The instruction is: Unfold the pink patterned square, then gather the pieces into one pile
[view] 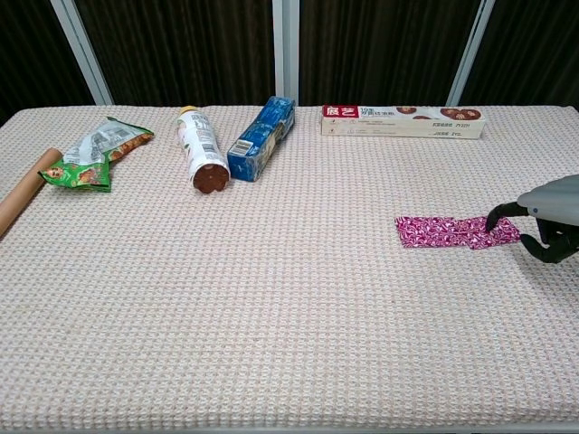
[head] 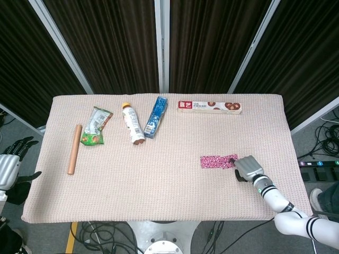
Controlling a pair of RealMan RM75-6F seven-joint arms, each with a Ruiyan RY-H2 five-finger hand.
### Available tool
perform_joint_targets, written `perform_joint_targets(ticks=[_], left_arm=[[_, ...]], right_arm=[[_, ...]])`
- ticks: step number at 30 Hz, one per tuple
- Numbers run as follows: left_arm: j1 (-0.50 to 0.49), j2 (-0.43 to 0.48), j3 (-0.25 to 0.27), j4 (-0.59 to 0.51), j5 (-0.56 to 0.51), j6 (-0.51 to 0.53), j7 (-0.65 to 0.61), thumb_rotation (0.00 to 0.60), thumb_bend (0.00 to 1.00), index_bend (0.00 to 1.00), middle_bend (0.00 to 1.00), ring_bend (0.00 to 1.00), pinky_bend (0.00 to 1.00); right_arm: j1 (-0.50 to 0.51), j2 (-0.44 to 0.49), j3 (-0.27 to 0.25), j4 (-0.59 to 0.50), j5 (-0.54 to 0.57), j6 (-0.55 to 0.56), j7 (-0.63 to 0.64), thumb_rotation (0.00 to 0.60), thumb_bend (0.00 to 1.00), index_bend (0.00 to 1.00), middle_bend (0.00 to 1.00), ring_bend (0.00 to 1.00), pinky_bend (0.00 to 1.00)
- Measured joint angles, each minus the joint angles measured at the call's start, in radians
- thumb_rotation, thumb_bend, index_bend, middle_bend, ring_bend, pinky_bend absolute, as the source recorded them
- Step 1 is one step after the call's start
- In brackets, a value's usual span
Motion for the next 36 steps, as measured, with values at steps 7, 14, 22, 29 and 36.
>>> perform_joint_targets(ticks=[7,14,22,29,36], left_arm=[[-0.001,0.002,0.001,-0.005,0.001,0.000,0.001,0.600,0.05,0.23,0.23,0.16,0.26],[-0.002,0.003,-0.001,-0.007,-0.001,0.000,0.003,0.600,0.05,0.23,0.23,0.16,0.26],[0.002,0.005,-0.001,-0.003,-0.005,0.001,-0.002,0.600,0.05,0.23,0.23,0.16,0.26],[0.004,0.003,0.000,0.006,-0.004,0.003,-0.011,0.600,0.05,0.23,0.23,0.16,0.26],[0.003,0.000,0.000,0.012,-0.003,0.002,-0.016,0.600,0.05,0.23,0.23,0.16,0.26]], right_arm=[[-0.011,0.009,0.004,0.005,-0.012,0.007,0.028,0.402,0.65,0.20,1.00,1.00,1.00],[-0.006,0.009,0.028,-0.022,-0.061,0.019,0.066,0.410,0.65,0.20,1.00,1.00,1.00],[0.011,-0.033,0.033,-0.015,-0.059,-0.011,0.061,0.401,0.65,0.20,1.00,1.00,1.00],[0.018,-0.044,0.036,-0.011,-0.045,-0.017,0.049,0.404,0.65,0.20,1.00,1.00,1.00],[0.021,-0.051,0.032,0.011,-0.022,-0.039,0.048,0.405,0.64,0.20,1.00,1.00,1.00]])
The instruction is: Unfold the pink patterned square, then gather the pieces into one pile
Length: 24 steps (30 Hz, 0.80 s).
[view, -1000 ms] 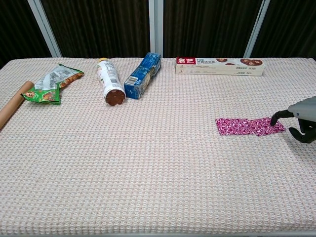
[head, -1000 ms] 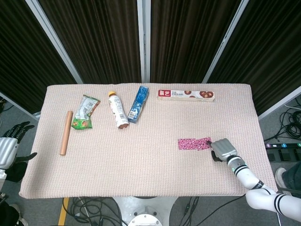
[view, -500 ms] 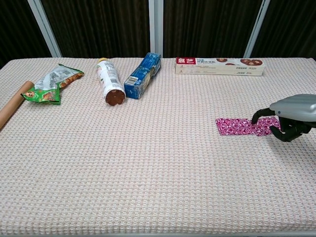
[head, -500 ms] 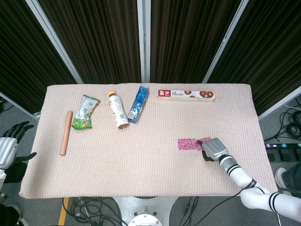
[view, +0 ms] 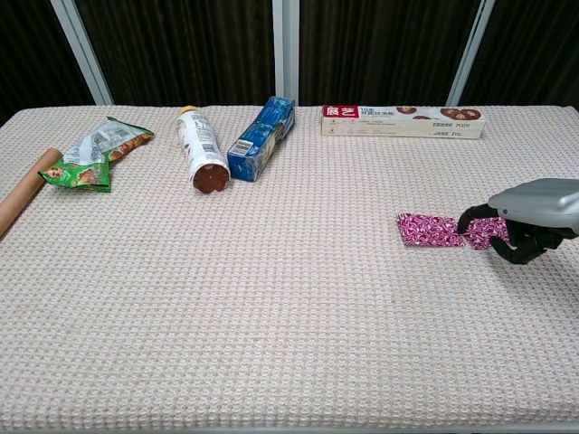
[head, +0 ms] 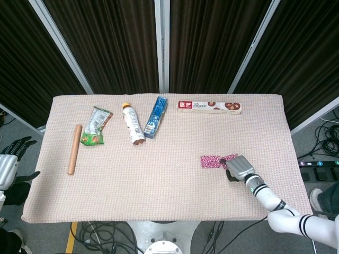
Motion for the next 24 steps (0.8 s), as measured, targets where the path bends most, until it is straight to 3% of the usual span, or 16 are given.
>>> perform_joint_targets(ticks=[16,24], left_arm=[[0.000,0.007,-0.002,-0.013,0.002,0.005,0.009,0.600,0.05,0.23,0.23,0.16,0.26],[-0.001,0.010,-0.004,-0.016,-0.001,0.004,0.010,0.600,0.05,0.23,0.23,0.16,0.26]], right_arm=[[-0.008,0.026,-0.004,-0.005,0.012,0.013,0.001,0.403,0.64,0.21,1.00,1.00,1.00],[-0.006,0.027,0.014,-0.024,-0.035,0.038,0.029,0.404,0.64,0.21,1.00,1.00,1.00]])
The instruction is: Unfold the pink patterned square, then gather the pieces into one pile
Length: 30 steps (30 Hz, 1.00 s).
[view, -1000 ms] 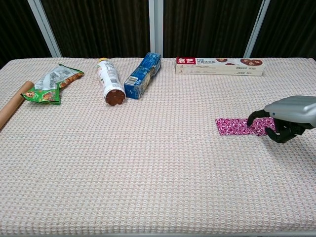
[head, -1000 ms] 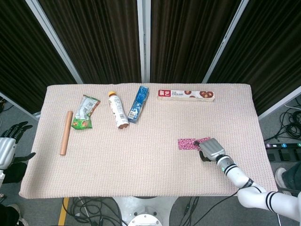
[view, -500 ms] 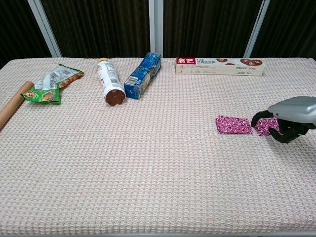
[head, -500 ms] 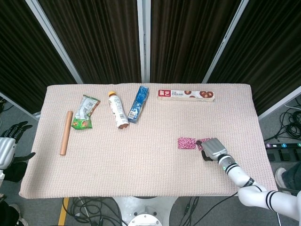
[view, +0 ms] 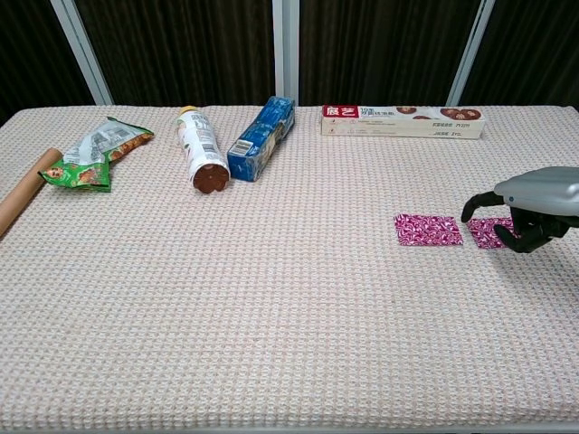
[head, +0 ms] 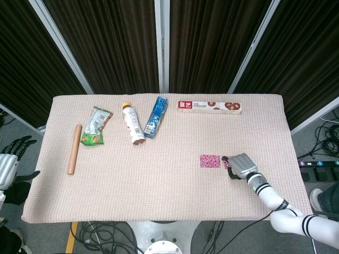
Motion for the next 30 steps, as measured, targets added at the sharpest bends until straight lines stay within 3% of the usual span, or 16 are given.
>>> perform_joint_targets(ticks=[30], left_arm=[[0.005,-0.008,-0.007,0.049,-0.022,-0.017,-0.041,0.600,0.05,0.23,0.23,0.16,0.26]], right_arm=[[0.067,-0.082,0.009,0.050,0.061,-0.048,-0.074,0.407,0.64,0.21,1.00,1.00,1.00]])
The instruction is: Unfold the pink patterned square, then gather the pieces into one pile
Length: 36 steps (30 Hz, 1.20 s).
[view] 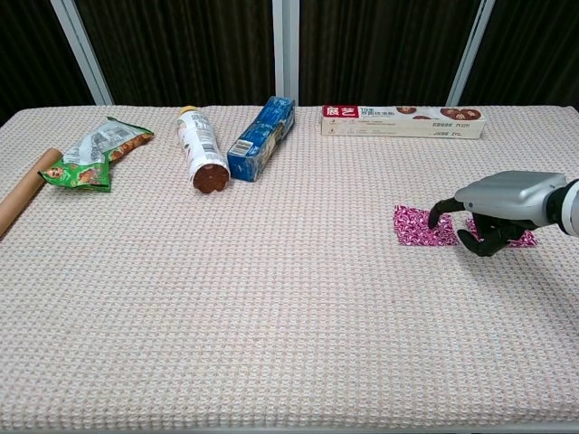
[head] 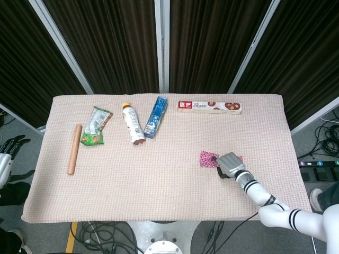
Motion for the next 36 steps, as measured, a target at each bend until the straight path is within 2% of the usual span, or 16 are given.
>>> perform_joint_targets(ticks=[36], left_arm=[[-0.006,-0.029,-0.007,0.092,-0.013,-0.025,-0.065,0.600,0.05,0.23,0.23,0.16,0.26]], right_arm=[[0.095,-0.081,0.016,0.172,0.134,-0.059,-0.079,0.402,0.64,0.21,1.00,1.00,1.00]])
